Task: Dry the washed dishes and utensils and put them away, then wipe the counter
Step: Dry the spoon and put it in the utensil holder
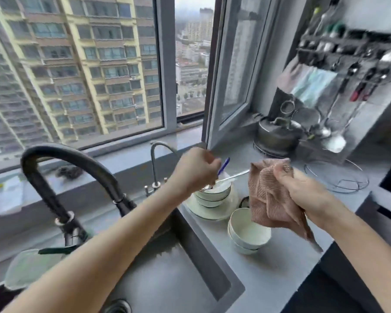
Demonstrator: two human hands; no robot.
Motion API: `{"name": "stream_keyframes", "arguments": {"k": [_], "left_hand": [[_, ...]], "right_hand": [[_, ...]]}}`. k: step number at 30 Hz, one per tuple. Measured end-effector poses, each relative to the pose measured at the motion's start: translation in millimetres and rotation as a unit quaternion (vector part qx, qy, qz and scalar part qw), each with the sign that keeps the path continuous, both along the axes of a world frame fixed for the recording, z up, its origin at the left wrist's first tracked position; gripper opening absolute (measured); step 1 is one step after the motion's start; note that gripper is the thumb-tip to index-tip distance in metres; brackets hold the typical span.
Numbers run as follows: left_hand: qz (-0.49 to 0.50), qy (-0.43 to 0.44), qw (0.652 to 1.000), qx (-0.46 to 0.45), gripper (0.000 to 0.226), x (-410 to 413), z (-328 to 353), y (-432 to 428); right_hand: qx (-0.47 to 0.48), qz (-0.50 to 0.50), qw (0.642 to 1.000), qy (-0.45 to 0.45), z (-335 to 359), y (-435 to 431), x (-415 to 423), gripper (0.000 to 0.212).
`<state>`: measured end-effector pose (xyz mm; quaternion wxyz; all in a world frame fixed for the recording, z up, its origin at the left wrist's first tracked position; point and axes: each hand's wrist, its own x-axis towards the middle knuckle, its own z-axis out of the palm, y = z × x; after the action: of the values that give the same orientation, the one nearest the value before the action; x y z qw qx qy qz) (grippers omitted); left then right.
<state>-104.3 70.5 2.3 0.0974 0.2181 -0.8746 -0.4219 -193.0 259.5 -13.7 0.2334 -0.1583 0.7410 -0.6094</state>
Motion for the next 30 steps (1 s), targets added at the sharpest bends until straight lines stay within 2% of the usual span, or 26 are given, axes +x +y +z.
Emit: {"name": "stream_keyframes", "arguments": {"k": [1,3,5,7,8,9,11,12,15,17,19,22,24,25,26,30], "left_hand": [[0.02,-0.031,0.992,0.12,0.023,-28,-19,5],[0.103,-0.074,0.946,0.298,0.022,-77,-60,9],[0.192,-0.079,0.892,0.401,0.023,-115,-96,6],[0.254,-0.092,0.85,0.453,0.018,-140,-116,2],[0.263,-0.096,0.845,0.456,0.018,-150,-122,-1],[0.254,-0.108,0.866,0.418,0.021,-159,-129,-6],[0.213,-0.166,0.925,0.267,0.022,-177,-137,-15],[0.2,-0.2,0.937,0.206,0.018,-186,-140,-20],[0.142,-0.35,0.923,0.07,0.022,-208,-155,-30],[0.119,-0.39,0.912,0.041,0.029,-220,-162,-33],[0.115,-0.402,0.906,0.07,0.029,-224,-162,-33],[0.142,-0.37,0.903,0.166,0.009,-225,-164,-34],[0.187,-0.271,0.903,0.277,0.01,-222,-166,-36],[0.221,-0.221,0.891,0.33,0.011,-219,-167,-38],[0.235,-0.215,0.878,0.359,0.011,-216,-165,-39],[0.279,-0.281,0.82,0.414,0.027,-202,-137,-41]], "right_hand": [[0.009,-0.008,1.0,0.005,-7,8,-18,0.025],[0.012,-0.016,1.0,-0.001,-21,22,-51,0.028],[0.01,-0.018,1.0,-0.012,-33,32,-75,0.03],[0.007,-0.014,1.0,-0.024,-45,38,-93,0.033],[0.009,-0.01,1.0,-0.027,-51,40,-101,0.035],[0.013,-0.005,1.0,-0.027,-56,42,-108,0.039],[0.02,0.002,1.0,-0.021,-66,44,-119,0.043],[0.02,0.005,1.0,-0.017,-71,46,-123,0.043],[0.021,0.017,1.0,-0.014,-81,46,-133,0.043],[0.02,0.025,0.999,-0.014,-87,44,-138,0.042],[0.02,0.034,0.999,-0.006,-94,41,-142,0.041],[0.013,0.043,0.999,0.0,-97,35,-146,0.04],[0.008,0.045,0.999,0.004,-96,32,-146,0.041],[0.004,0.046,0.999,0.004,-96,30,-147,0.04],[0.0,0.046,0.999,0.004,-95,29,-147,0.037],[-0.011,0.044,0.999,0.021,-88,19,-145,0.032]]}}
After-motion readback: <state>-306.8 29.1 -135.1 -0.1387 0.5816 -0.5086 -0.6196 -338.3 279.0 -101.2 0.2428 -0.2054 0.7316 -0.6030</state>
